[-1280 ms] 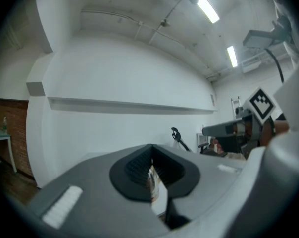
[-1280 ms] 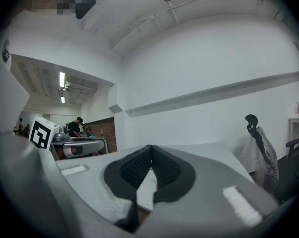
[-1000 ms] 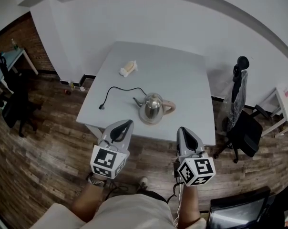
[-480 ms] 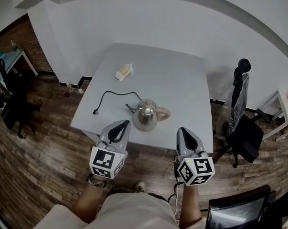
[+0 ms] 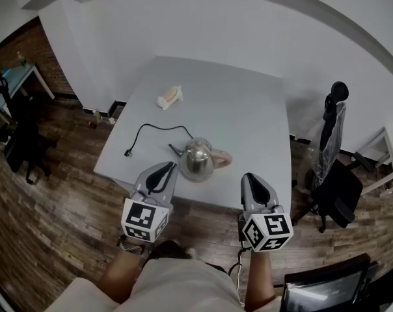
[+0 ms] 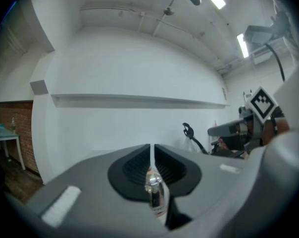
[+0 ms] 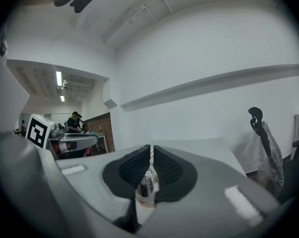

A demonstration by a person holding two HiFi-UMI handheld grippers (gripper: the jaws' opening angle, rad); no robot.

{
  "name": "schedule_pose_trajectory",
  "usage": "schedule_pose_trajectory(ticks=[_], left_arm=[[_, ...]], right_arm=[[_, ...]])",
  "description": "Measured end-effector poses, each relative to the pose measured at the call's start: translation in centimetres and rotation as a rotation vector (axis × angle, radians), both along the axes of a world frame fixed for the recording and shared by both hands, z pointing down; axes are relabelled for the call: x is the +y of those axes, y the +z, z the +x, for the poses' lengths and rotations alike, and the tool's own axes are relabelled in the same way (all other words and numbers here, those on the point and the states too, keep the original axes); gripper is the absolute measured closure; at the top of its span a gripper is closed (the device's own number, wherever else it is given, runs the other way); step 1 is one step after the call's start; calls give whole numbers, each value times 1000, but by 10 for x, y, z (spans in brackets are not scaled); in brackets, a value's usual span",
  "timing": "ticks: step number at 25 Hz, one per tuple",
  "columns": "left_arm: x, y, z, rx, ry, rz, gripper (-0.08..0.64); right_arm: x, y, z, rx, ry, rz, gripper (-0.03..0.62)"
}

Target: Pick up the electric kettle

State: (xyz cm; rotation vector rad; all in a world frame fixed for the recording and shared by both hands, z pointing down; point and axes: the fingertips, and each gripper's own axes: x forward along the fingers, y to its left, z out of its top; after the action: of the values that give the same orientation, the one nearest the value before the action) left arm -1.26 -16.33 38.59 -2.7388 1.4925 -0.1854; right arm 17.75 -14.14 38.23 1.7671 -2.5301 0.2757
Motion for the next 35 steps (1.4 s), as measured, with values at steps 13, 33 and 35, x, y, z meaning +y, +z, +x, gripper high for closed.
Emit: schedule_pose_trajectory(ticks=[13, 33, 35], left_arm=[[-35, 5, -5, -1, -6, 33, 502], [-83, 38, -18, -27, 0, -30, 456], [-85, 39, -18, -24, -1, -32, 450]], right_arm=[[-30, 10, 6, 29, 28, -4, 504], [-71, 32, -9, 88, 13, -33, 446], [-71, 33, -9, 90, 15, -34, 445]])
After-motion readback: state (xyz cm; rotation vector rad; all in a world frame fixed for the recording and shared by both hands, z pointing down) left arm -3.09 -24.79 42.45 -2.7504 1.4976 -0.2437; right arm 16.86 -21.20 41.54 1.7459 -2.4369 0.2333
